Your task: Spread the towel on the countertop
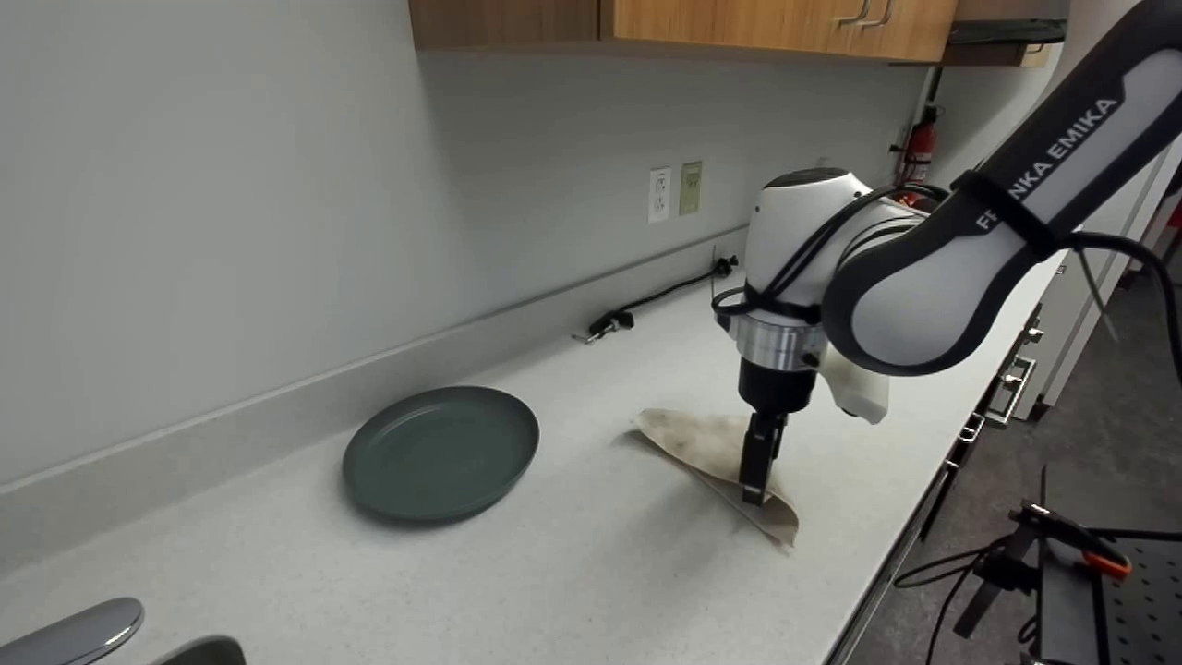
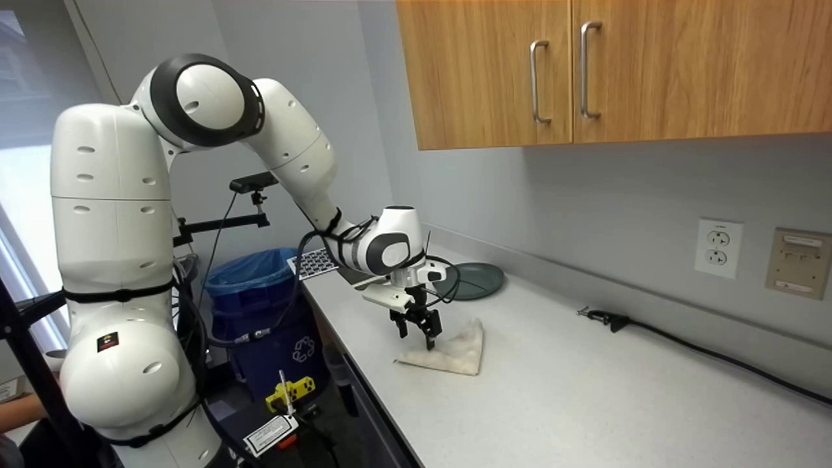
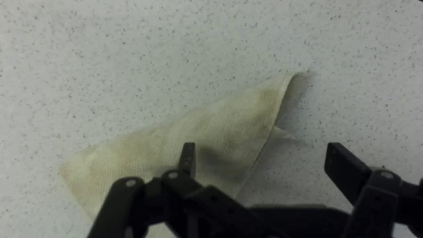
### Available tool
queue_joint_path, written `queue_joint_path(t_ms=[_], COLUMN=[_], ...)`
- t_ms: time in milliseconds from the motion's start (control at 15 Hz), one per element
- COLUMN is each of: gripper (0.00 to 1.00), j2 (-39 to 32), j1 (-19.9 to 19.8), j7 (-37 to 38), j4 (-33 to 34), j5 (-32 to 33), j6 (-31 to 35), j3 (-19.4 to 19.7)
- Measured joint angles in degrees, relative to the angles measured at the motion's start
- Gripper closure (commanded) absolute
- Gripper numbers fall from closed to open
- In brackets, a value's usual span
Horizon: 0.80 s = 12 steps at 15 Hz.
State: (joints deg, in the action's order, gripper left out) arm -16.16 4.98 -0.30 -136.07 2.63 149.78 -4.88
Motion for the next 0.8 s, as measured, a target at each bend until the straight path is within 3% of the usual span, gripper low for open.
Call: queue_joint_path(t_ms=[800], gripper=[0.0], j2=[-4.6], j1=[0.3], j7=[0.0], j4=[4.5], j5=[6.2], j6=[0.0], j3=[2.2])
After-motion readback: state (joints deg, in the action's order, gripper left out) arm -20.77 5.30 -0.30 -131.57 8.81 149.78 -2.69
